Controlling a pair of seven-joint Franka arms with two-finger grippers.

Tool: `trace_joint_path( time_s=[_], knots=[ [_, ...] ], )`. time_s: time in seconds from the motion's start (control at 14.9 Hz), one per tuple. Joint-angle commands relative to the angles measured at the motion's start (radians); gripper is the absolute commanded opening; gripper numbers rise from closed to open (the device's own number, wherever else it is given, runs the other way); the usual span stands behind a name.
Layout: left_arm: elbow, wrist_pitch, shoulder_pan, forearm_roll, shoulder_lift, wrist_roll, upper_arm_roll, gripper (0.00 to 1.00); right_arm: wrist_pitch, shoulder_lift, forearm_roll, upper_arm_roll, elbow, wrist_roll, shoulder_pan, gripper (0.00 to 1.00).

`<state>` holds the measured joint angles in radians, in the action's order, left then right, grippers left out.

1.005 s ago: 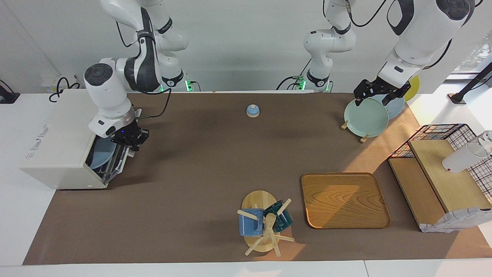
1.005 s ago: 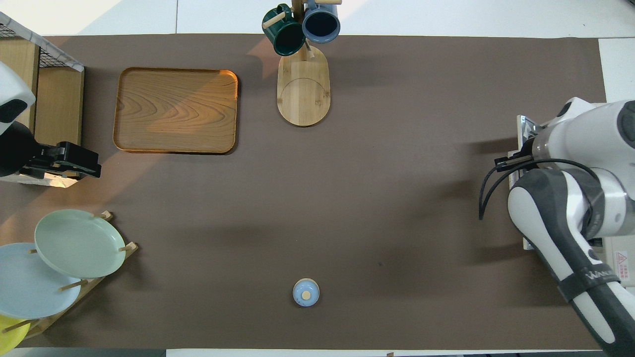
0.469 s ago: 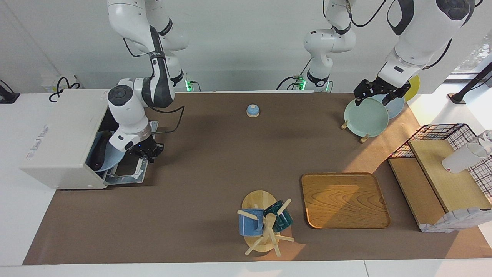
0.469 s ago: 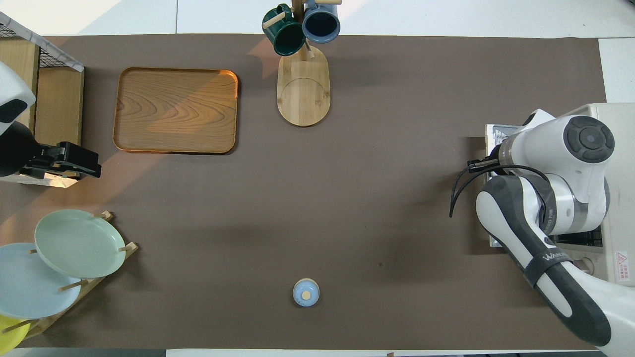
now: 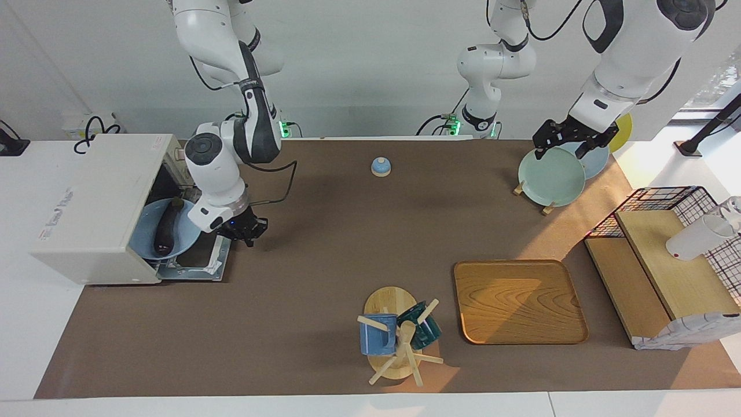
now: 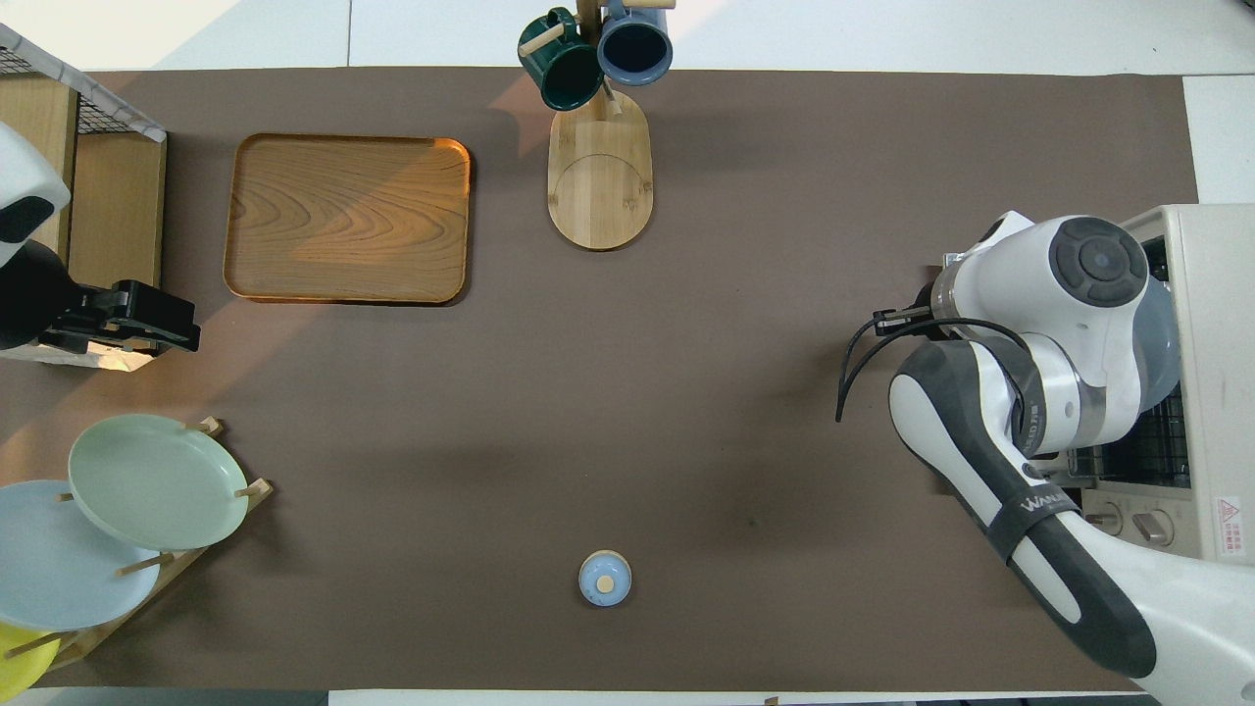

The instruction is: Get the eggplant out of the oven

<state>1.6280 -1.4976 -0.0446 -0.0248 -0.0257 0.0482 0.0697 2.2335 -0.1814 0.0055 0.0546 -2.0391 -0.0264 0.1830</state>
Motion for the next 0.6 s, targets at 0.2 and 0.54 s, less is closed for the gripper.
trace_joint_path(
  time_s=[0.2, 0.54],
  knots=[
    [0.0, -0.004, 0.011, 0.022, -0.01, -0.001, 0.009, 1.0, -0.211, 0.045, 0.002, 0.008, 0.103, 0.097, -0.1, 0.75],
    [0.0, -0.006, 0.011, 0.022, -0.01, 0.001, 0.009, 1.0, -0.197, 0.072, -0.051, 0.008, 0.042, 0.213, -0.166, 0.75]
  ],
)
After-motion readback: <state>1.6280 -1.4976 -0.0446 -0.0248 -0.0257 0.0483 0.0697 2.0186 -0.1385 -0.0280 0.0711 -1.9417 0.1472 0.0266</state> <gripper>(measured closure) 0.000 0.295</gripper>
